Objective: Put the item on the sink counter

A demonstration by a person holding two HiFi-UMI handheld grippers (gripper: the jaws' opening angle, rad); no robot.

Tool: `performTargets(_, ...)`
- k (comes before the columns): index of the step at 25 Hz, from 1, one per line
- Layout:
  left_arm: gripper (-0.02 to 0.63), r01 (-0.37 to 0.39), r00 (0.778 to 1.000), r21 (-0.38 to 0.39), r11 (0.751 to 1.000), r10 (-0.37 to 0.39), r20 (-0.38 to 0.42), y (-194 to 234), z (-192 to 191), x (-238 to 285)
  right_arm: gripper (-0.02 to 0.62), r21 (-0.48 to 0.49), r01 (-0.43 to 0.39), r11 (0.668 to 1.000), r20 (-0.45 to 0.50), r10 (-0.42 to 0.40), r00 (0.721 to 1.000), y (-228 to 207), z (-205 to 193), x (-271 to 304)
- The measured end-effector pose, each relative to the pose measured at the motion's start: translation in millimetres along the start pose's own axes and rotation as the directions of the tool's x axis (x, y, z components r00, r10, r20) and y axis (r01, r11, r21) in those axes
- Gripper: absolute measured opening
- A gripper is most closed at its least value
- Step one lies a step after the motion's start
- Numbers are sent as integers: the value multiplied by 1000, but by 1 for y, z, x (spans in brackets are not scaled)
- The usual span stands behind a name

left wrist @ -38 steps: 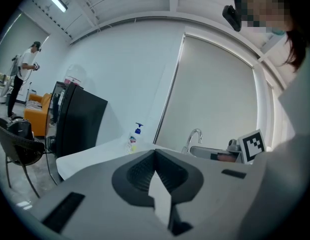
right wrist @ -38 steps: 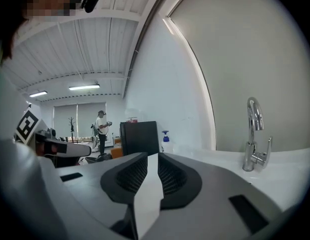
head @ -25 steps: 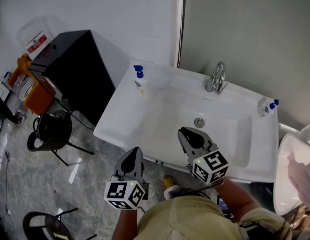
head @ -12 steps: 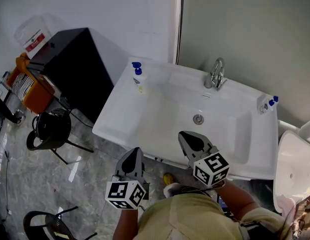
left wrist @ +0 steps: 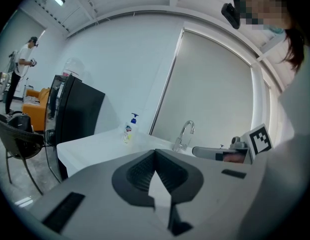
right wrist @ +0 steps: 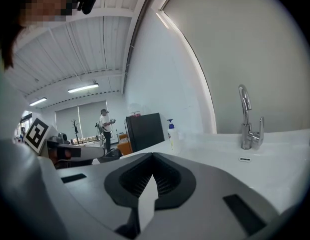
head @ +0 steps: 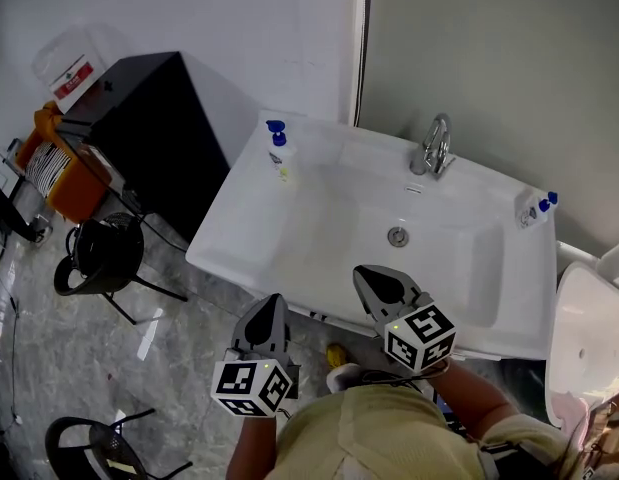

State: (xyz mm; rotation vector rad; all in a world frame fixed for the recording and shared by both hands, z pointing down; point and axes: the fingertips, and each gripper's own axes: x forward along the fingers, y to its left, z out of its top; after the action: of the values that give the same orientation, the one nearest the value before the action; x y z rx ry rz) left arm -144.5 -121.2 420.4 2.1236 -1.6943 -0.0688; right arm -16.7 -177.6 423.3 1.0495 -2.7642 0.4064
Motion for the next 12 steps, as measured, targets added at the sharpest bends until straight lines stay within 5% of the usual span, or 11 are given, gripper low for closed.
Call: performTargets(12, 37, -3, 1000, -3, 1000, 3, 23, -1, 4, -1, 21, -17, -30, 999, -7, 30, 1000, 9, 2, 8)
